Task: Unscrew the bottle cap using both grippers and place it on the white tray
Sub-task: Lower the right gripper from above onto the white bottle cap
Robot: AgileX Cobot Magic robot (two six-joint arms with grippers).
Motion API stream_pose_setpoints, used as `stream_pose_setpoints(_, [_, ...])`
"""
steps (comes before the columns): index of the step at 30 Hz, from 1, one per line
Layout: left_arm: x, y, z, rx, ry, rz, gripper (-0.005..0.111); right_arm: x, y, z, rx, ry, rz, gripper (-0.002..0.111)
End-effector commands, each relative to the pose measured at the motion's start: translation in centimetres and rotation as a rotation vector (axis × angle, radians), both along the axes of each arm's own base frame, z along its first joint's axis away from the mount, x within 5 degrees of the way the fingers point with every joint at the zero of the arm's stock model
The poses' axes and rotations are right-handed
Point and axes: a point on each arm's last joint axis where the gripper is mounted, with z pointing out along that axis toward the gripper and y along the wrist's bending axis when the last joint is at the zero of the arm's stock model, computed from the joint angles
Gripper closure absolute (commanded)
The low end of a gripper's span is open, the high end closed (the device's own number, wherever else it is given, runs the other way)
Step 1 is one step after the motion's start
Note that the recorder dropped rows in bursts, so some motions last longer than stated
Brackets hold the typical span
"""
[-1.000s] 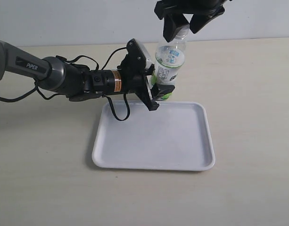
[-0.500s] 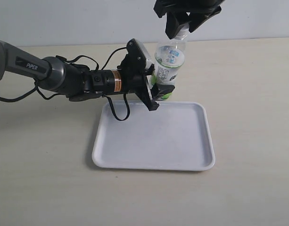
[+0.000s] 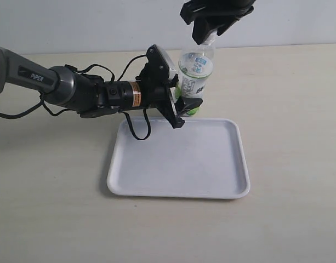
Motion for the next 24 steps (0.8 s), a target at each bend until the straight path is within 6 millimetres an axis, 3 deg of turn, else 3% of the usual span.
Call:
stream_pose_setpoints(1, [0.03, 0.05, 0.30, 0.012, -0.011, 0.000, 0.107, 0.32, 0.10, 0.21, -0.056, -0.081, 0.143, 0.108])
stream_pose_setpoints(14, [-0.02, -0.02, 0.30, 0.001, 0.012, 0.007, 0.107, 0.27, 0.09, 0.18, -0.183, -0.148, 0.440, 0.108])
stream_pose_setpoints(24, [-0.02, -0.02, 0.30, 0.001, 0.012, 0.007, 0.107, 0.53, 0.14, 0.32, -0.341, -0.270, 0.786, 0.108])
